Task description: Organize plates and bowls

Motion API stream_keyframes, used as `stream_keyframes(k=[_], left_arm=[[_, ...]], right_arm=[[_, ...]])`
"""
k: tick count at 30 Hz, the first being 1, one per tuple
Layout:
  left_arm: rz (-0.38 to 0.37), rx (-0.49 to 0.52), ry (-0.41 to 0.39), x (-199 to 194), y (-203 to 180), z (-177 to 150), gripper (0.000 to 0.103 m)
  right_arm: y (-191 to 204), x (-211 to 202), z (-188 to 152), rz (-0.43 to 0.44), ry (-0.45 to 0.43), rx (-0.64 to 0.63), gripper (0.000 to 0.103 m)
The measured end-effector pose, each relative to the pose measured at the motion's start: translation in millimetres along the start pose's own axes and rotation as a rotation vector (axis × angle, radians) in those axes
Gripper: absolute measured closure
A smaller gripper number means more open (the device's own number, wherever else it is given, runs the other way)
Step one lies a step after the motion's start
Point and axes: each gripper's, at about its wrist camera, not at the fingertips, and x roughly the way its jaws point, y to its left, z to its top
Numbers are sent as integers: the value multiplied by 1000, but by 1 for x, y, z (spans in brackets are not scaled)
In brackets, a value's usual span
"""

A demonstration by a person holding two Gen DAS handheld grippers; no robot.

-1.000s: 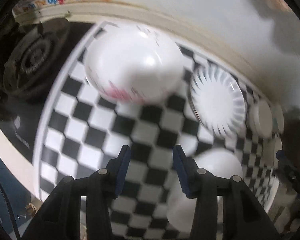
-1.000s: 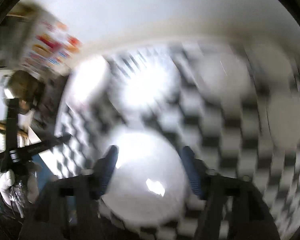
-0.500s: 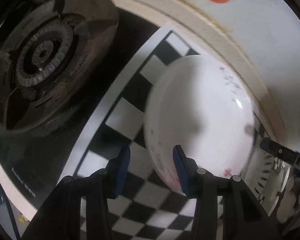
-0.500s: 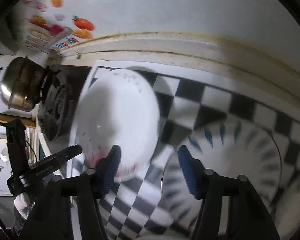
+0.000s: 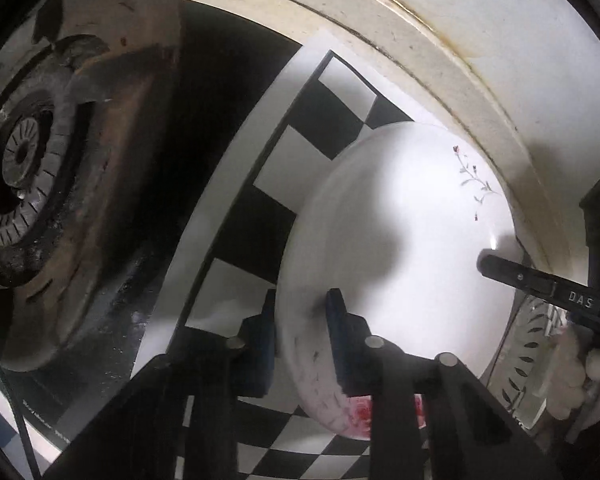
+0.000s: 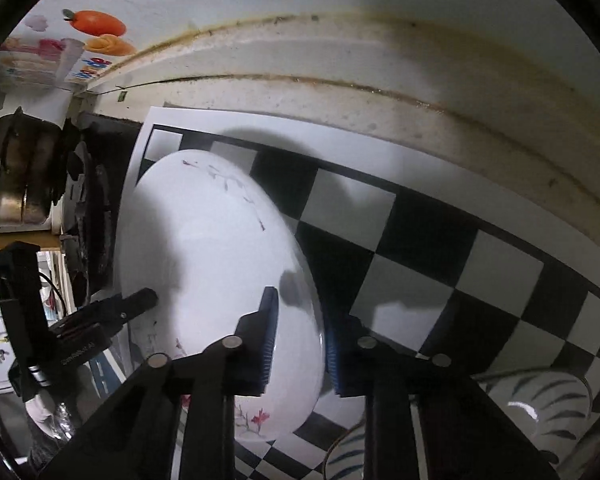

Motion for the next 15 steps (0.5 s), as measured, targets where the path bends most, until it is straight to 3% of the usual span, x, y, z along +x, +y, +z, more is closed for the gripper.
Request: stream_keyframes(k=[15], left_arm=[[10,53,-27,-13,-21,-1,83]], right_arm=[[-3,-13,-21,10,-15,-15,87]])
